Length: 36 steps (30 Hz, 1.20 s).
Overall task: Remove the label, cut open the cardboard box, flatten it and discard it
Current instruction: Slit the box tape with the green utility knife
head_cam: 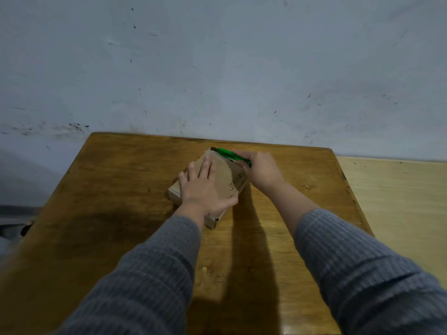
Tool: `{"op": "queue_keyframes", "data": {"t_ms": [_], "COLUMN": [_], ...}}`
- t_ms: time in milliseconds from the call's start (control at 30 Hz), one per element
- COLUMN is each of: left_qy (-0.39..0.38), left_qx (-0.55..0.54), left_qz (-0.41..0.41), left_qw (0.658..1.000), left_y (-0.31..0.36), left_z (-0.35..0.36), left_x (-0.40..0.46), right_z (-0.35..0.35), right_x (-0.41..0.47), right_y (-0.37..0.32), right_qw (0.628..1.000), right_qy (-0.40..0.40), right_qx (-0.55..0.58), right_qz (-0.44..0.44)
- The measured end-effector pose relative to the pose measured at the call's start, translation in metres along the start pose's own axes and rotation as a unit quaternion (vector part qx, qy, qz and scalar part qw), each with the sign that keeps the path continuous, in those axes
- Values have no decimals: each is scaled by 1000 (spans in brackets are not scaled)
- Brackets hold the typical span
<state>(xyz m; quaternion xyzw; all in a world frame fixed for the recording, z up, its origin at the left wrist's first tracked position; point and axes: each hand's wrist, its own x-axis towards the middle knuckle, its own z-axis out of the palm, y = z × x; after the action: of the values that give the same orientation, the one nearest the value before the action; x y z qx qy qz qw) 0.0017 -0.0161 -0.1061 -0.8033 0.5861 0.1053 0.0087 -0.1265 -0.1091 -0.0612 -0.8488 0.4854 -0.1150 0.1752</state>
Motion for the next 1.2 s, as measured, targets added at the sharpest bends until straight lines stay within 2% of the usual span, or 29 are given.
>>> {"op": "queue_keyframes", "data": {"t_ms": [400, 867, 1200], "left_qy": [5, -11, -14], "left_qx": [-5, -16, -17], "left_qz": [-12, 13, -21], "left_qw": [1000, 1000, 1000], "left_y": [3, 2, 11], "left_z": [0, -6, -3], "left_x": [0, -1, -3], "right_z": [-6, -22, -26], "right_x": [-9, -61, -50], "right_y": [3, 40, 15], "right_qw": [996, 994, 988], "right_qy": [-14, 37, 19], "right_qx": [-91, -92, -150], "right_qz": [17, 54, 33]}}
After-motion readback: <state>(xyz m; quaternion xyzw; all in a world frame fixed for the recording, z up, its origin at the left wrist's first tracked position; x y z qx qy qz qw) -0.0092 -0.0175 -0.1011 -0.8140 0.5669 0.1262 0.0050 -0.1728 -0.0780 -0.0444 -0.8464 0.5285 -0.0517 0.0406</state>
